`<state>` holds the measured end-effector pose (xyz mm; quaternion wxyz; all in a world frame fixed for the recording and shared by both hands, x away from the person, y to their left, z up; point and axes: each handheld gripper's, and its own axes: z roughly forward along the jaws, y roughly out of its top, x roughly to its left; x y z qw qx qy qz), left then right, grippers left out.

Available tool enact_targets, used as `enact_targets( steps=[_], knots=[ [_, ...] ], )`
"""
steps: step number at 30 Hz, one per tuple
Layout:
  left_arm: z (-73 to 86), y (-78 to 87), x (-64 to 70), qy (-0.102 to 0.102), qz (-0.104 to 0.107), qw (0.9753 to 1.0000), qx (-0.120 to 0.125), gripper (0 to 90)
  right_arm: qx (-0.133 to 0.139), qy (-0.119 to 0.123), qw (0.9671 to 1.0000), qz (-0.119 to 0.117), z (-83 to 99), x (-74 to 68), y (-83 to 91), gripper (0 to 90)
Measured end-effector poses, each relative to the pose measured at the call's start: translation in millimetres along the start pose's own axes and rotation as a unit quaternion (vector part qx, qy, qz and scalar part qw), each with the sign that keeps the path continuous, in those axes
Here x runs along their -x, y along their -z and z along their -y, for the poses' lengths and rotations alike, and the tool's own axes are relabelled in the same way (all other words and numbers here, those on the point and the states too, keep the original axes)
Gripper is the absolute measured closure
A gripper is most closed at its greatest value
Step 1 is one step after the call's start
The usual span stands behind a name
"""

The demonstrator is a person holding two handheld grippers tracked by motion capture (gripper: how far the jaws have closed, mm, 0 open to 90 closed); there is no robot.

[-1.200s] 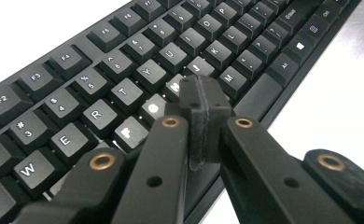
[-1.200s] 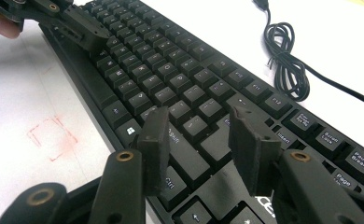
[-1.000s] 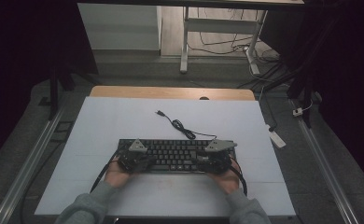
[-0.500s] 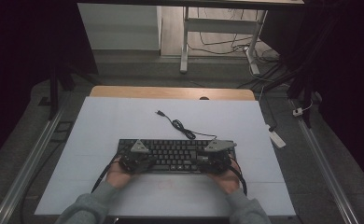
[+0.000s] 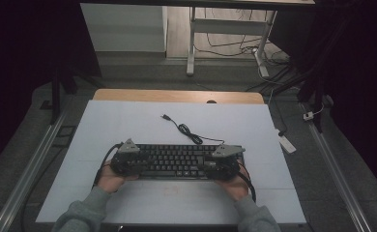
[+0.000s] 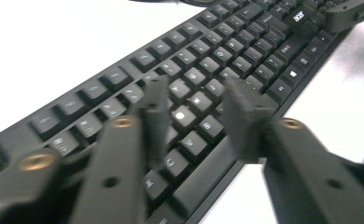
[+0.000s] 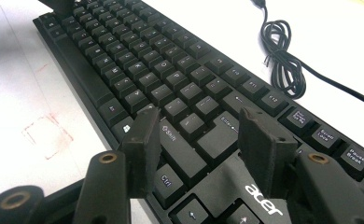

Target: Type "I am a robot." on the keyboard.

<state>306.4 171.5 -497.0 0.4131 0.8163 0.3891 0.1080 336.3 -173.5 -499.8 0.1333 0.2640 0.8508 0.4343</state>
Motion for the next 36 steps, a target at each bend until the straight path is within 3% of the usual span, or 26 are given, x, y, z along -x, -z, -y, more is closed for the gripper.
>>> enact_targets(
  steps=[4,10,31,36],
  knots=[
    [1.5,4.0,-4.9,0.008,-0.011,0.9999,-0.003,42.8,0.001,-0.001,1.0000,0.000,0.1,0.4,0.0,48.8],
    [2.0,8.3,-8.2,0.015,-0.017,0.9998,0.001,34.3,0.002,0.000,1.0000,0.001,-0.2,-0.1,0.7,48.8],
    [2.8,8.9,-10.6,0.018,-0.016,0.9997,-0.007,28.0,0.007,0.003,1.0000,0.000,-4.5,-1.0,0.9,49.4],
    [3.0,8.8,-10.8,0.018,-0.015,0.9997,-0.009,25.8,0.012,0.007,0.9999,-0.010,-12.2,-5.0,-3.1,54.8]
  ],
)
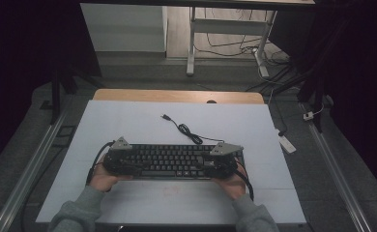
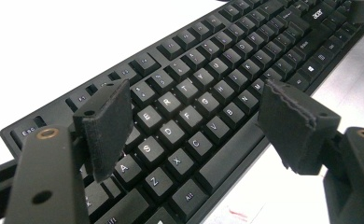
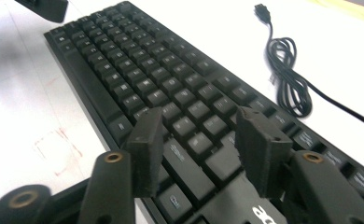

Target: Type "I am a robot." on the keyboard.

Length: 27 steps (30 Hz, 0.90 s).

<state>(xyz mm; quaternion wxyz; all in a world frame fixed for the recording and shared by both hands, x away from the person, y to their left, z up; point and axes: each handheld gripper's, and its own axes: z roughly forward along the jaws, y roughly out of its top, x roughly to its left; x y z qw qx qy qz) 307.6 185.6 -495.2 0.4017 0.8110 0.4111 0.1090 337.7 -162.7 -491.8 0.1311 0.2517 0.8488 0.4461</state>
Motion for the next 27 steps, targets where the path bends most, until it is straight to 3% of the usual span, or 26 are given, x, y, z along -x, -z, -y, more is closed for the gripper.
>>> enact_targets(
  steps=[11,27],
  knots=[
    [0.6,-0.9,-1.0,0.002,0.004,1.0000,-0.004,21.9,-0.012,0.008,0.9996,-0.026,-18.7,-6.4,-23.9,89.4],
    [0.8,-2.1,-0.8,0.001,0.008,0.9999,-0.009,19.7,-0.038,0.005,0.9989,-0.026,-32.4,-11.1,-67.5,89.6]
  ],
)
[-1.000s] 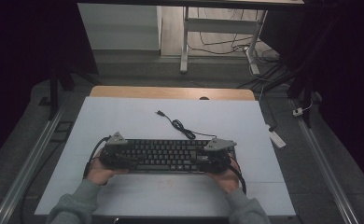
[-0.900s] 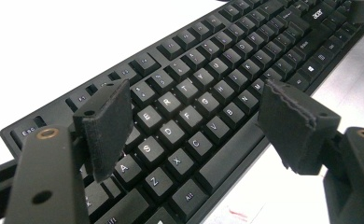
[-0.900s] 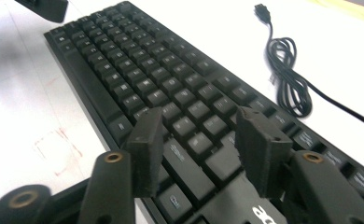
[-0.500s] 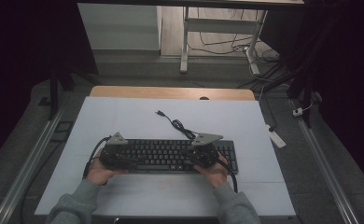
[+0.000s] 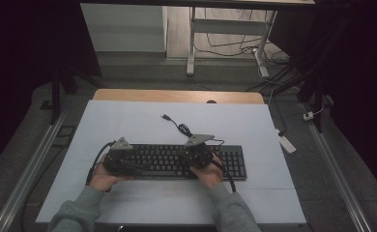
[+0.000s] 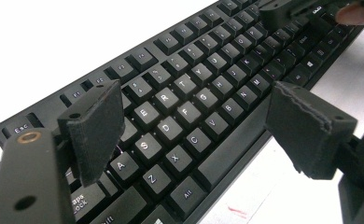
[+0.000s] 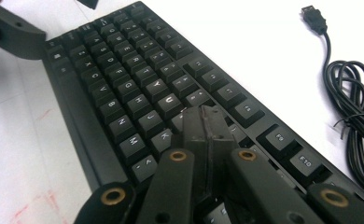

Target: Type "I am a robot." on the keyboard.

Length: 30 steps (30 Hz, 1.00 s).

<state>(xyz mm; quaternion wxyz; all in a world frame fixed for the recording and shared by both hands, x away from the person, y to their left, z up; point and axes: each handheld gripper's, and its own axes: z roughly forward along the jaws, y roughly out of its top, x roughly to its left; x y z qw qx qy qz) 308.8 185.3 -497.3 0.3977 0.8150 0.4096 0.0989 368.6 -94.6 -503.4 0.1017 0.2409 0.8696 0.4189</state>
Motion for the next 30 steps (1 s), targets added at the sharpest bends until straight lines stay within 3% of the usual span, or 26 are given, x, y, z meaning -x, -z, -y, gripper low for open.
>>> enact_targets(
  steps=[30],
  knots=[
    [0.2,-0.8,0.6,-0.007,0.002,1.0000,-0.005,19.0,-0.029,-0.001,0.9995,0.011,-0.8,0.6,-22.9,89.6]
  ],
)
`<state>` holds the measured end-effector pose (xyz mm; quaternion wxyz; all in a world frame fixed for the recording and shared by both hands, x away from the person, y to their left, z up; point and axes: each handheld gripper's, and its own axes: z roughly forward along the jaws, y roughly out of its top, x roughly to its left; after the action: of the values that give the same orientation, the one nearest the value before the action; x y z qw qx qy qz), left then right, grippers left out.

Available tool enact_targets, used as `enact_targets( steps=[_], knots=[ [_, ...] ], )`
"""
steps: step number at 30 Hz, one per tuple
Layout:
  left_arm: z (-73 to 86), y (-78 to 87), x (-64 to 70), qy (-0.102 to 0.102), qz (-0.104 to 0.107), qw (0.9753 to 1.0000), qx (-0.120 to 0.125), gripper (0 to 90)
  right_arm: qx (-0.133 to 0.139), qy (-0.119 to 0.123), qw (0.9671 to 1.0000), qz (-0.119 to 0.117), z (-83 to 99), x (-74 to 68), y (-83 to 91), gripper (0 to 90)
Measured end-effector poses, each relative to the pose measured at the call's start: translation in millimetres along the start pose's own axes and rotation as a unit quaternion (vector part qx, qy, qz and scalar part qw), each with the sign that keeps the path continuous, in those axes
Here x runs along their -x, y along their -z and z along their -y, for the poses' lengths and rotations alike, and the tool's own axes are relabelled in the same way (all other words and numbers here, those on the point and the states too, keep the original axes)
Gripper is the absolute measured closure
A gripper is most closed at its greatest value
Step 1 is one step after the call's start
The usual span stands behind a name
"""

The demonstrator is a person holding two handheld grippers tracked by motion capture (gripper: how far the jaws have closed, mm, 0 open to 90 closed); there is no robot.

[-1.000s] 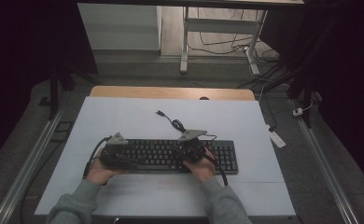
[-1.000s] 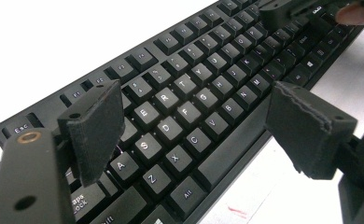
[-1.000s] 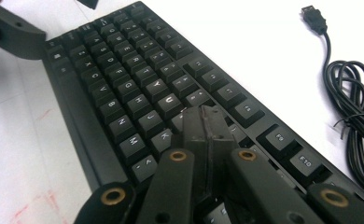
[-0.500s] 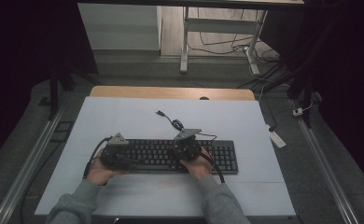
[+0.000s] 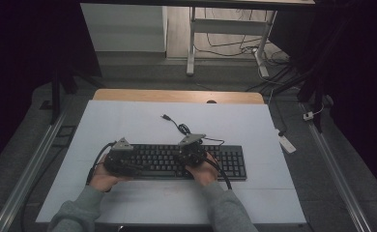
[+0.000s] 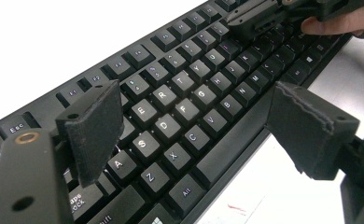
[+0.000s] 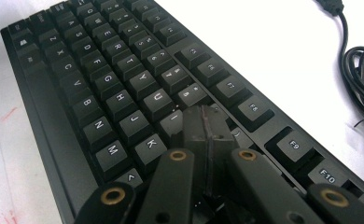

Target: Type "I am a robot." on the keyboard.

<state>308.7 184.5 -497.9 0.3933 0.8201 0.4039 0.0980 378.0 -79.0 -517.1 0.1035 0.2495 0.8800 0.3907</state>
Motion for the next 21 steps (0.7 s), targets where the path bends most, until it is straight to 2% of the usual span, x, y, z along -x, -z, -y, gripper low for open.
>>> enact_targets(
  steps=[3,9,13,21],
  knots=[
    [0.0,0.5,-0.3,0.001,-0.001,1.0000,0.002,19.0,0.008,0.009,0.9999,0.007,-1.4,-1.4,5.6,89.5],
    [0.3,1.1,-1.8,0.005,-0.006,1.0000,0.006,19.5,0.036,0.006,0.9993,0.000,1.5,-2.1,26.0,88.6],
    [0.4,1.8,-1.7,0.006,-0.009,0.9999,0.008,19.7,0.046,-0.001,0.9990,-0.001,8.7,-1.2,39.3,79.5],
    [0.1,1.0,-1.1,0.004,-0.012,0.9999,0.006,20.0,0.062,-0.004,0.9980,0.013,25.3,0.0,69.6,62.9]
  ],
)
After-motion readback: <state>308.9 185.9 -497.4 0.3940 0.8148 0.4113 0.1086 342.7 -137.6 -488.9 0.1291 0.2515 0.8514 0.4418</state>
